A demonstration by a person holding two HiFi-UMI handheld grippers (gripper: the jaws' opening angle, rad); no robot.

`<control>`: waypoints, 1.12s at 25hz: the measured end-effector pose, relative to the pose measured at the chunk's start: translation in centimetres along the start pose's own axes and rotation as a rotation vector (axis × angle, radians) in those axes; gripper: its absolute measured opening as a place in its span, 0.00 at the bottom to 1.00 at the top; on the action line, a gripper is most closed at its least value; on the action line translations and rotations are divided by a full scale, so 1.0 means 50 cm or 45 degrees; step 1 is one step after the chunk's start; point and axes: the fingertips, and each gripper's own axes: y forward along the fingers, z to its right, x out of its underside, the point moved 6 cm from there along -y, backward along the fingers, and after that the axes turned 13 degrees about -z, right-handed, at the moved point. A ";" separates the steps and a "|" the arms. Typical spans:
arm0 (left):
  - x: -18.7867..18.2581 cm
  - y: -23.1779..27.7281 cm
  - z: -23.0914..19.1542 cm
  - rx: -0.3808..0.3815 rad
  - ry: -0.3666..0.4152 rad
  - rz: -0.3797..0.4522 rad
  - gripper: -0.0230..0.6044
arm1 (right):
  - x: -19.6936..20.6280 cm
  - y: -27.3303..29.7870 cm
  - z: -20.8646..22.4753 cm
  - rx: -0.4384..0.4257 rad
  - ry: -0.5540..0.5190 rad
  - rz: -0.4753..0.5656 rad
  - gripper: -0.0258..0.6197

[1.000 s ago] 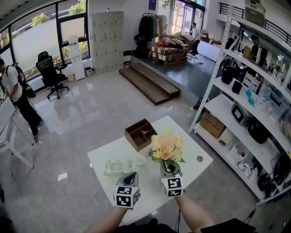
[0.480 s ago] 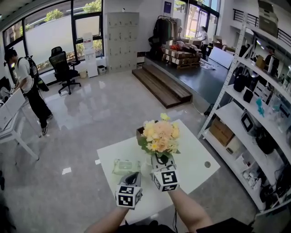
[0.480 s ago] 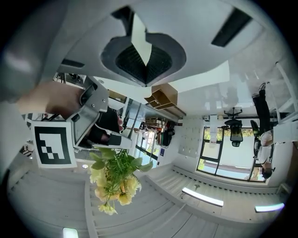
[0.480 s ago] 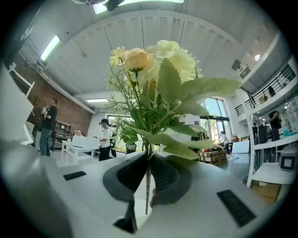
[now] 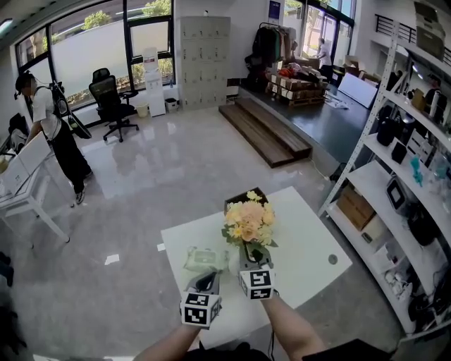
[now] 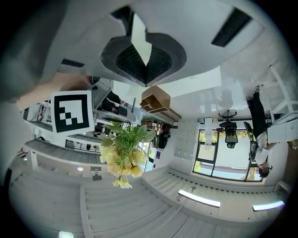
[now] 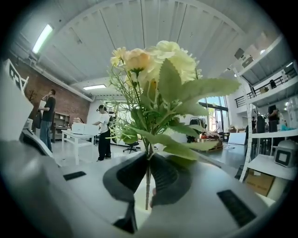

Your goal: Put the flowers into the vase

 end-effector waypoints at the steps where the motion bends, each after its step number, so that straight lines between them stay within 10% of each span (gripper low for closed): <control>1: 0.001 0.000 -0.003 -0.002 -0.002 -0.001 0.04 | 0.008 0.004 0.001 0.004 0.001 -0.014 0.08; 28: -0.014 0.011 -0.009 0.022 -0.002 0.015 0.04 | 0.080 0.032 0.019 -0.121 0.082 -0.357 0.12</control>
